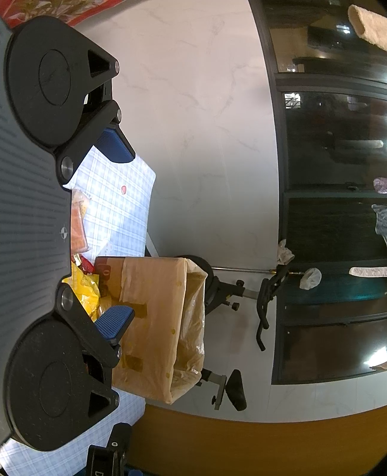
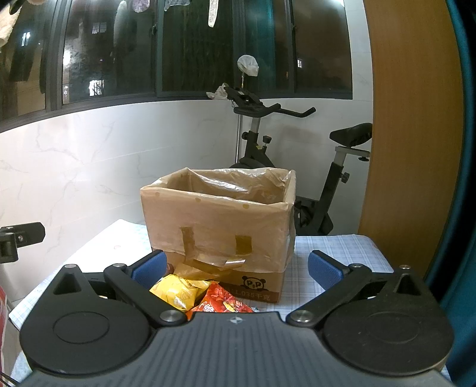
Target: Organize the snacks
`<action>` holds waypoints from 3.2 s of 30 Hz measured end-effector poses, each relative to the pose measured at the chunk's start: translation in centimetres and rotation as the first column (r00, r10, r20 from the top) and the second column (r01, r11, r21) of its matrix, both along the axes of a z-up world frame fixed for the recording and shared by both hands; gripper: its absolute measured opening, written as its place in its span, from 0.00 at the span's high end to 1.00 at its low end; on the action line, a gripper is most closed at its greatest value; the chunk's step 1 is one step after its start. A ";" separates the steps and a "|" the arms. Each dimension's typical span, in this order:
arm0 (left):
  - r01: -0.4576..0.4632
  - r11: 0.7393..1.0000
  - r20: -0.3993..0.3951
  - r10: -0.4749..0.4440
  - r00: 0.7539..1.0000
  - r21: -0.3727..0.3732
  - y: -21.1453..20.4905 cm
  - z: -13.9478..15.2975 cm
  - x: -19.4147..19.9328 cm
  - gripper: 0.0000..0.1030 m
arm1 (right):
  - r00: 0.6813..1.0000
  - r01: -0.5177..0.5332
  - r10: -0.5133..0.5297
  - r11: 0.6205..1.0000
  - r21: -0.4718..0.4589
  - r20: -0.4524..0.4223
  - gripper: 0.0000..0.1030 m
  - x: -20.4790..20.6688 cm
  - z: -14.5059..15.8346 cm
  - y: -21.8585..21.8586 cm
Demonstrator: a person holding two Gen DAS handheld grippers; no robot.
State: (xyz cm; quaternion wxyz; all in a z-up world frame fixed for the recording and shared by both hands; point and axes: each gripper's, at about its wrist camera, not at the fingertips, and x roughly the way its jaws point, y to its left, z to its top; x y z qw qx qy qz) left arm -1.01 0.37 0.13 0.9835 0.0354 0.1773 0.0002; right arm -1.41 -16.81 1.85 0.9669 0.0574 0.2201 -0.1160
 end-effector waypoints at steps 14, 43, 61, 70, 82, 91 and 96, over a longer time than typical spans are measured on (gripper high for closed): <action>0.003 1.000 -0.002 -0.003 1.000 0.000 -0.2 -0.1 0.0 0.00 | 1.000 -0.004 0.004 1.000 -0.005 0.002 0.00 -0.1 0.3 0.0; 0.014 1.000 -0.019 -0.014 1.000 -0.010 -0.2 0.1 0.1 0.00 | 1.000 -0.001 0.001 1.000 -0.007 0.003 0.00 -0.1 0.2 -0.2; 0.008 1.000 -0.031 -0.008 0.999 -0.017 0.2 -0.1 0.2 0.00 | 1.000 0.000 0.000 1.000 0.002 0.014 0.00 -0.2 0.0 -0.4; -0.042 0.999 -0.038 0.041 0.998 -0.016 1.2 -1.7 1.2 0.00 | 0.998 0.000 -0.003 0.998 0.063 0.056 0.00 -1.0 -1.8 -2.0; -0.042 0.999 -0.094 0.039 0.995 -0.027 1.7 -5.9 2.6 0.01 | 0.988 -0.153 0.150 0.978 -0.142 -0.031 0.00 -2.4 -9.1 0.9; -0.052 0.998 -0.158 0.046 0.986 -0.031 2.1 -8.3 2.3 0.01 | 0.962 -0.261 0.244 0.953 -0.157 -0.123 0.00 -2.2 -12.4 3.0; -0.070 0.996 -0.181 0.060 0.982 -0.048 2.6 -8.7 2.5 0.01 | 0.943 -0.317 0.273 0.913 -0.259 -0.191 0.00 -2.2 -13.6 4.6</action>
